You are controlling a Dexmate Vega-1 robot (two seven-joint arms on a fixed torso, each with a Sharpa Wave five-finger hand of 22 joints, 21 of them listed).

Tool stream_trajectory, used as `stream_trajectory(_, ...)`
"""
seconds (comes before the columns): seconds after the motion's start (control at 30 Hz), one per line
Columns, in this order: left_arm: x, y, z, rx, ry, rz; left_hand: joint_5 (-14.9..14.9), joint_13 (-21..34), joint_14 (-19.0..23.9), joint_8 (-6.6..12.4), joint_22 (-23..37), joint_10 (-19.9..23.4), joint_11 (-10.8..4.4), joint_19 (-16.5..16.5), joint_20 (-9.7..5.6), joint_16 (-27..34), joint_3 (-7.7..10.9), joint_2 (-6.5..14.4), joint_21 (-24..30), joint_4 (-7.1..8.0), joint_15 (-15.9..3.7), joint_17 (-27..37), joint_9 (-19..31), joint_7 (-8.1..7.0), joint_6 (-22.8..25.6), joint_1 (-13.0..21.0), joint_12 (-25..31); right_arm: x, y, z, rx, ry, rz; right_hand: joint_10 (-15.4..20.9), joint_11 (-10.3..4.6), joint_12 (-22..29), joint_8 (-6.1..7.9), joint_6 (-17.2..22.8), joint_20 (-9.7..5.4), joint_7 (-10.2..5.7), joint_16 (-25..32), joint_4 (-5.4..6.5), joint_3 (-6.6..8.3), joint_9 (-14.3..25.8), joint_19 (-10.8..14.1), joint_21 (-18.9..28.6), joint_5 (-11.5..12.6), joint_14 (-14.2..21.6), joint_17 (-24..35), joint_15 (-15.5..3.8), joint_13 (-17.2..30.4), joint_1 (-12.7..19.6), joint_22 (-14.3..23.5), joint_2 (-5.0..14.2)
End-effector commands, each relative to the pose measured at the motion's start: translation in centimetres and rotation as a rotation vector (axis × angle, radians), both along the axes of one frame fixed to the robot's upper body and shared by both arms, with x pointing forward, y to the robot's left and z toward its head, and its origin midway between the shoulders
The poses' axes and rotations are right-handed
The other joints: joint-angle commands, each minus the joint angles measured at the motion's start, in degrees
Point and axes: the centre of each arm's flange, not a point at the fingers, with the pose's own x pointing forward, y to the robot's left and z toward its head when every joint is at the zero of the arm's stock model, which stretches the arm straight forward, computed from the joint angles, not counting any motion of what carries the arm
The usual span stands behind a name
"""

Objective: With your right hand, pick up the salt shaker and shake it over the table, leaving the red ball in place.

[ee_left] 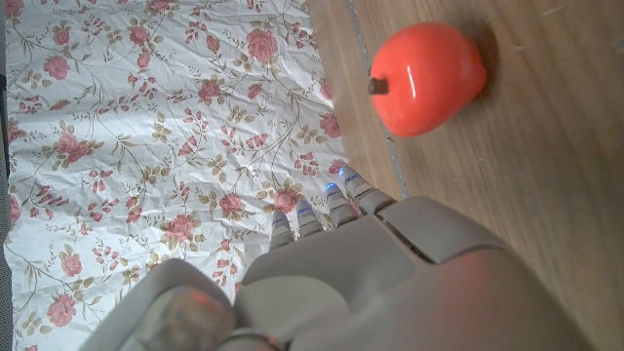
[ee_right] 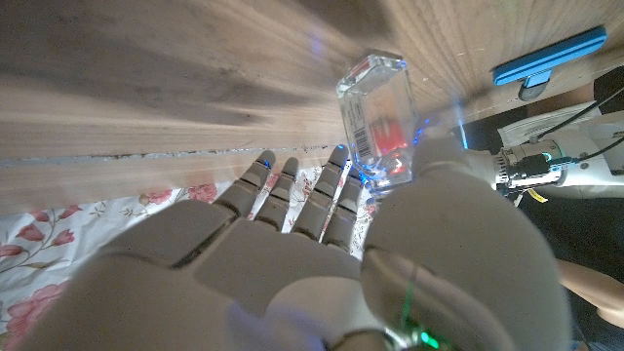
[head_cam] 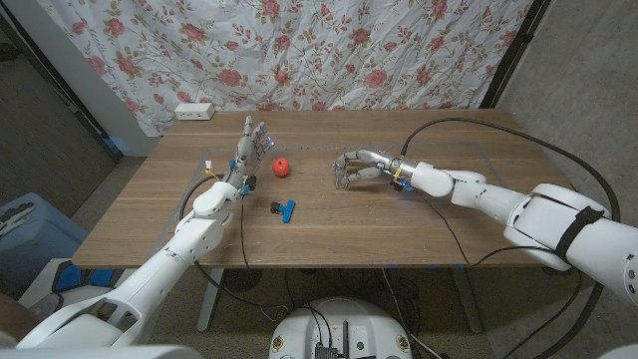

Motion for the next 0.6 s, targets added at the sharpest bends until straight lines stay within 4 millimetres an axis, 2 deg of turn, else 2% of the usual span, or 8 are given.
stream_trajectory(0.03,0.00,0.00,-0.01,0.000,0.000,0.000,0.38,0.20,0.11,0.25,0.27,0.11,-0.34,0.47,-1.34,0.29,-0.06,5.80,0.26,0.27,-6.05,0.34,0.35,-0.37,0.07,-0.02,0.21,0.20,0.26,0.10,-0.025,0.013,-0.002,1.41,-0.05,0.16,0.67,1.48,-0.09,-0.10,0.68,0.24,0.18,0.23,0.55,-0.06,-0.39,1.24,0.37,-6.39,0.16,-0.05,0.22,0.89)
stream_trajectory(0.3,0.00,0.00,-0.01,0.000,0.000,0.000,0.39,0.20,0.12,0.24,0.27,0.08,-0.32,0.47,-1.34,0.29,-0.06,5.80,0.26,0.27,-6.03,0.34,0.35,-0.45,0.05,-0.02,0.20,0.16,0.20,0.21,-0.036,0.011,0.000,3.38,-0.12,0.14,1.28,2.80,-0.27,-0.09,1.18,0.18,0.00,0.31,0.85,-0.04,-1.05,2.12,0.63,-6.96,0.23,0.02,0.22,1.34)
stream_trajectory(0.6,0.00,0.00,-0.01,0.000,0.000,0.000,0.39,0.20,0.10,0.25,0.27,0.10,-0.26,0.49,-1.35,0.29,-0.06,5.80,0.27,0.28,-6.03,0.34,0.35,-0.45,0.07,-0.02,0.21,0.50,0.08,-0.16,-0.025,0.059,-0.009,3.79,-0.13,-0.13,1.25,2.80,-0.44,-0.12,1.11,-0.10,-0.05,0.21,0.88,-0.08,-1.33,1.83,0.72,-7.04,0.22,0.41,0.22,1.36)
